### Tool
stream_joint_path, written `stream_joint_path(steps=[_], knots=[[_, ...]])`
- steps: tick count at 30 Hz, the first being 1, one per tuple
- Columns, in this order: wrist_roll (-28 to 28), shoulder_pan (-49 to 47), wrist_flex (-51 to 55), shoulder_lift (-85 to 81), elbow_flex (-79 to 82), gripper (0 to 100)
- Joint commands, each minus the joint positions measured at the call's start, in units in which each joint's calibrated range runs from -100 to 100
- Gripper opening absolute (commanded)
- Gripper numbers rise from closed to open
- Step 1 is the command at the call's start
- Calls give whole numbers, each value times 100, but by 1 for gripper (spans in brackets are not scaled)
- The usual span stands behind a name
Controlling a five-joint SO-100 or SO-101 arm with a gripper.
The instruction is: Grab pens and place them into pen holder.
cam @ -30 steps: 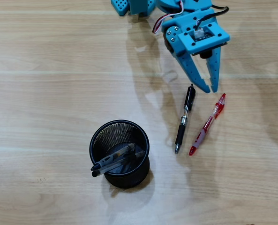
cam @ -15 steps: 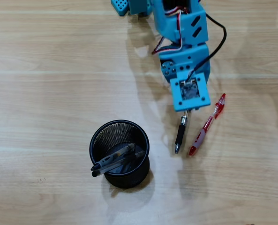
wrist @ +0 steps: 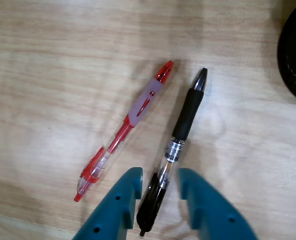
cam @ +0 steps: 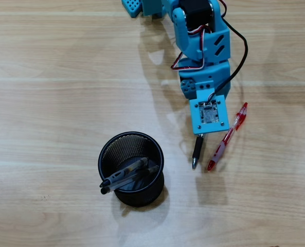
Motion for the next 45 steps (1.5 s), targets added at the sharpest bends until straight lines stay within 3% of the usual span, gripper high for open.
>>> stream_joint_path(steps=[1,4,12,36,45], knots=[[-28,-78,31,-35,-281,28],[-236,-187,39,-18,-227,38],[-322,-250,39,267,-227,32],[-338,-250,-64,1485,-299,32],[-612,-341,-64,1636,-299,32]])
